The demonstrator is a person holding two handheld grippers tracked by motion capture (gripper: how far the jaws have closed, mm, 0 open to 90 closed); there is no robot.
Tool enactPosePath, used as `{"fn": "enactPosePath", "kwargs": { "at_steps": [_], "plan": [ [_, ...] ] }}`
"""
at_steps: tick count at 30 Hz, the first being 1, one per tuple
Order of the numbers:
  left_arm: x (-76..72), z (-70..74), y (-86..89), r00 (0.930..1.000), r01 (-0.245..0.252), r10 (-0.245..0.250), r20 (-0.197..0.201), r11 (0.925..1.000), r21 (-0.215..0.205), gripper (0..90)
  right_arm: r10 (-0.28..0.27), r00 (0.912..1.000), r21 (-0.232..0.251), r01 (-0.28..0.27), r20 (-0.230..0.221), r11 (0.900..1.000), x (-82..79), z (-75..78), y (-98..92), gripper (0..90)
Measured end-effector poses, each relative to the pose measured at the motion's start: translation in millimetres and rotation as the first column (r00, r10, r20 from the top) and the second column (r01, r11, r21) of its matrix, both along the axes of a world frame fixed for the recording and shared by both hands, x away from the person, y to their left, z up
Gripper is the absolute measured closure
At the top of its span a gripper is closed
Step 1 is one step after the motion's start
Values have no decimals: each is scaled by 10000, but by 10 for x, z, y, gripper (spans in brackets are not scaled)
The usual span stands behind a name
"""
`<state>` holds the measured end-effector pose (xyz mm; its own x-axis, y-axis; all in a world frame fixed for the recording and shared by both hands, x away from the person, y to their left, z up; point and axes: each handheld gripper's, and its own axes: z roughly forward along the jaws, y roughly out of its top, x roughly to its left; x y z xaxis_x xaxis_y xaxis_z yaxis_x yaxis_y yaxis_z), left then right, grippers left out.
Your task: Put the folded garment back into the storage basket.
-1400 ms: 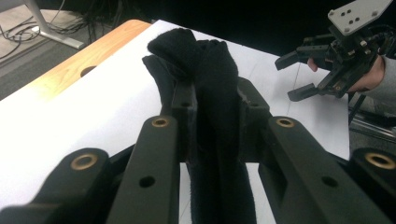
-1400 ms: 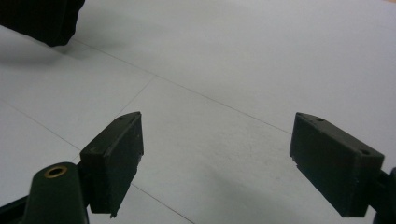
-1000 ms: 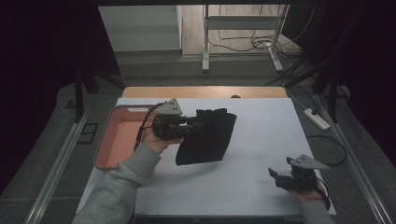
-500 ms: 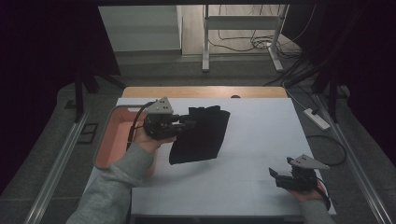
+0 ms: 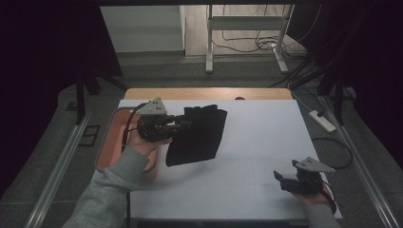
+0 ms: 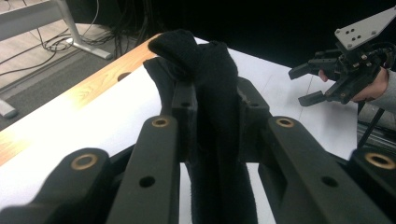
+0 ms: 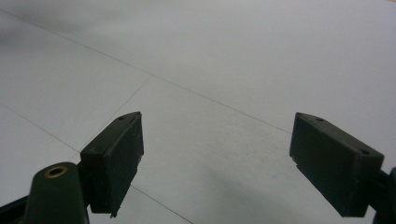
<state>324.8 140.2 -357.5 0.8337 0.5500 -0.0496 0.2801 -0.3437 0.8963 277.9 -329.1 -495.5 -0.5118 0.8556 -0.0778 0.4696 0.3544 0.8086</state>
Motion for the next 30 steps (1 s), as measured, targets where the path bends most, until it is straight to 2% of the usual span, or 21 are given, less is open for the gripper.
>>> {"fn": "enactPosePath", "kwargs": {
  "at_steps": [30],
  "plan": [
    [-66,114,248,9989,-426,430,186,9989,-177,738,-54,10000,-11,54,-48,10000,1,-1,-7,183]
  ]
}}
